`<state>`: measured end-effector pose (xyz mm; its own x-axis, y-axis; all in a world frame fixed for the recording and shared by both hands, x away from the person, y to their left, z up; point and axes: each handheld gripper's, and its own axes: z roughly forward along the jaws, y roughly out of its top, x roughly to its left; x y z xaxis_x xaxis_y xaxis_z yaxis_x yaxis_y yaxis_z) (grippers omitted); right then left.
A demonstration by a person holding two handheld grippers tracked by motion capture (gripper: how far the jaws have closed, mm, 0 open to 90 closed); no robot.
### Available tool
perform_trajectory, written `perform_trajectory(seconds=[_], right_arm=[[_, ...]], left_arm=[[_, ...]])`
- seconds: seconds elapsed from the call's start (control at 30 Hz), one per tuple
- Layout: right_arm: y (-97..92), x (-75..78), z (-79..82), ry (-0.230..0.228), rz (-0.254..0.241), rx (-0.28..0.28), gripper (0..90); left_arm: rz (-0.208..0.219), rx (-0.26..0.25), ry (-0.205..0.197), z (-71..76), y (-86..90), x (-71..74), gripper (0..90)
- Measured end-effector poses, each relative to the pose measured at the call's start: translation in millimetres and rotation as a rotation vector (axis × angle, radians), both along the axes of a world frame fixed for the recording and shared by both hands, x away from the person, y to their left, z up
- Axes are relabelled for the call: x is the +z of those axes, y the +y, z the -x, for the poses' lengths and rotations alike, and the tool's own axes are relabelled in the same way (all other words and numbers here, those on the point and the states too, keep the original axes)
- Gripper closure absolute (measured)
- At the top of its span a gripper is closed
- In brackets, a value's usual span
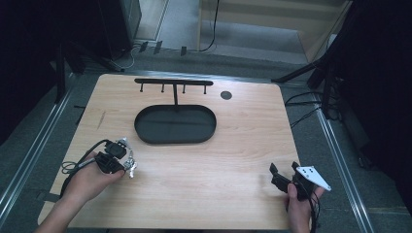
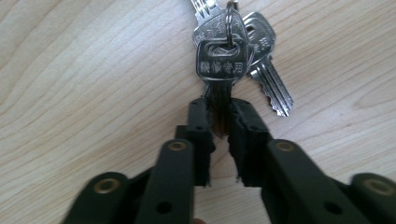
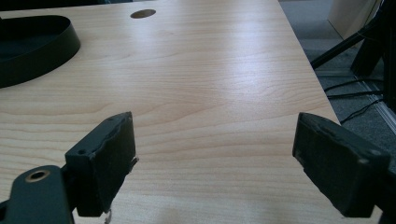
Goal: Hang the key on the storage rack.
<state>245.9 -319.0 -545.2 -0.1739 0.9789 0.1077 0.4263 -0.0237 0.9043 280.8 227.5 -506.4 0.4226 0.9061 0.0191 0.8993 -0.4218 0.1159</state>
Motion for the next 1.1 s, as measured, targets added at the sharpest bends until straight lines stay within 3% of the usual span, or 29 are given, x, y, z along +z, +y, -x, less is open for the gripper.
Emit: perform_trajectory(seconds=[0.13, 0.23, 0.47, 0.6, 1.1], right_arm=[[-0.2, 0.0, -0.2, 0.000, 0.000, 0.003, 13.1], [-0.3, 0.0, -0.3, 0.000, -0.001, 0.003, 13.0], [0.3, 0.0, -0.3, 0.001, 0.003, 0.002, 13.1], [0.4, 0.0, -0.2, 0.002, 0.004, 0.003, 13.1], [-0.2, 0.0, -0.3, 0.003, 0.000, 0.002, 13.1]], left_arm=[[0.010, -0.013, -0.015, 1.7, 0.3, 1.7, 84.8], [0.035, -0.015, -0.055, 3.2, 1.5, 12.3, 85.0], [0.043, -0.036, -0.069, 2.4, 1.0, 39.6, 85.0], [0.042, -0.059, -0.036, -0.4, 0.7, 50.7, 85.1], [0.028, -0.079, -0.099, -19.3, -3.8, 104.5, 85.2]])
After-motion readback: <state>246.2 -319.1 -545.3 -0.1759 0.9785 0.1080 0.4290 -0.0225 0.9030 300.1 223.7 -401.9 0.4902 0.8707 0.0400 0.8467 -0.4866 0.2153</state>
